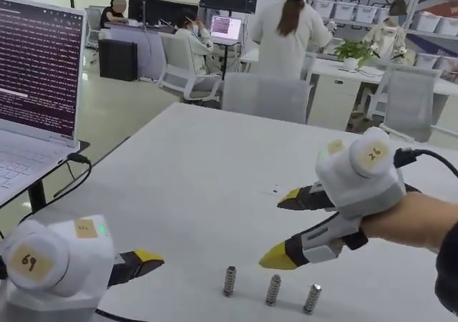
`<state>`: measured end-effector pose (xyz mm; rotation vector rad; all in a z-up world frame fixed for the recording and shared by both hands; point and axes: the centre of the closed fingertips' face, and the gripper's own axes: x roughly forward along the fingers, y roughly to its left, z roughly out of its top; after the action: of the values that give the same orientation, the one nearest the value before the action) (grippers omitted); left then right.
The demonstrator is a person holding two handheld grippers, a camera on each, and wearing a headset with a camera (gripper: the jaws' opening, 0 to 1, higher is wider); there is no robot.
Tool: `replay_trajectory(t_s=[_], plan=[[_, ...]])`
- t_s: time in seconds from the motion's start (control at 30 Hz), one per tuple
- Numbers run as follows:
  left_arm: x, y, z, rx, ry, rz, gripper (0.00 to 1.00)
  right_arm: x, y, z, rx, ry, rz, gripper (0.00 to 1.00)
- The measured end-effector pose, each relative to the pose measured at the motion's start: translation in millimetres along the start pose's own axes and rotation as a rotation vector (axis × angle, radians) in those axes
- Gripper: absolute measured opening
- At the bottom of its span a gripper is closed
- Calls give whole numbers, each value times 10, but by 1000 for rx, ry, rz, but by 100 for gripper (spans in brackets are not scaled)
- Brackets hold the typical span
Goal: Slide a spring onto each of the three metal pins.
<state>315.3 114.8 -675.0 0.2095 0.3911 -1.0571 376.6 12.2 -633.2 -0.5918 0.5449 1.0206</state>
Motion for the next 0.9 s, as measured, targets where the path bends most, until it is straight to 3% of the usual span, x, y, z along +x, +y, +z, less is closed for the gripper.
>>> replay_trajectory(t_s=[0.17, 0.43, 0.67, 0.9], plan=[[3, -30, 62, 2, -12, -2, 72, -224, 66, -6, 33, -63, -43, 65], [9, -71, 96, 3, -17, -9, 73, -561, 150, -230, 125, -127, -120, 66], [16, -108, 142, 0, -31, -11, 73, -710, 262, -469, 198, -148, -170, 67], [-5, -117, 118, -15, -35, -7, 73, -785, 370, -734, 305, -192, -232, 71]])
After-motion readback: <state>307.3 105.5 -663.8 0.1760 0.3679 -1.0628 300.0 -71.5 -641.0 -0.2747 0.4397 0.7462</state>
